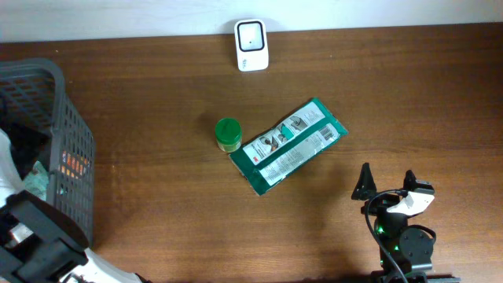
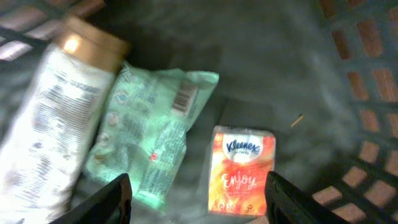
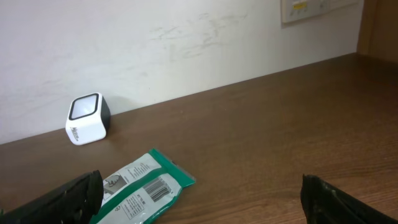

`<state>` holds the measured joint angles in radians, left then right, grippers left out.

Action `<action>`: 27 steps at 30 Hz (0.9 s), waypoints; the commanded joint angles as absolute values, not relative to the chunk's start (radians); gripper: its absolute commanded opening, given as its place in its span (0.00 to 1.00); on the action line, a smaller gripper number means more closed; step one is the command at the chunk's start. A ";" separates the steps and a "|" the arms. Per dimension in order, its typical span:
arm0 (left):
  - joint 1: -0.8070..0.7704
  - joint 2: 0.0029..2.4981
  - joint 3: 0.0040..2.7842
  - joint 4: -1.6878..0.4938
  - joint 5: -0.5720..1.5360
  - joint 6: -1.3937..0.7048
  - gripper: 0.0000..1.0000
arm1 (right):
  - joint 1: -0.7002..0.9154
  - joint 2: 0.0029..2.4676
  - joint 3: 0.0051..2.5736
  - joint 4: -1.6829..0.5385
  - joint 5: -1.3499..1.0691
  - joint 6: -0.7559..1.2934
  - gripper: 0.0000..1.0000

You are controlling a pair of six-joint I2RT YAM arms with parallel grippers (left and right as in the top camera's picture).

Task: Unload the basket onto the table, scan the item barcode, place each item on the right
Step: 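Reach the left gripper into the basket and grasp the Kleenex tissue pack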

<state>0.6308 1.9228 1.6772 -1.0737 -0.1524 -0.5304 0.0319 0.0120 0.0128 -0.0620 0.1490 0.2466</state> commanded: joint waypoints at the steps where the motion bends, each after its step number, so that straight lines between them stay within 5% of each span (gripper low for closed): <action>1: 0.630 1.935 1.551 -0.946 -0.020 -0.448 0.66 | 0.033 0.004 0.006 -0.067 0.146 0.243 0.98; 15: 0.628 2.049 1.371 -0.737 0.015 -0.439 0.59 | 0.033 0.004 0.006 -0.067 0.146 0.243 0.98; 20: 0.630 2.047 1.376 -0.745 0.016 -0.424 0.36 | 0.033 0.004 0.006 -0.067 0.146 0.243 0.98; 24: 0.630 2.030 1.416 -0.780 0.016 -0.424 0.08 | 0.033 0.004 0.006 -0.067 0.146 0.243 0.98; 27: 0.630 1.983 1.468 -0.820 0.016 -0.424 0.00 | 0.033 0.004 0.006 -0.067 0.146 0.243 0.98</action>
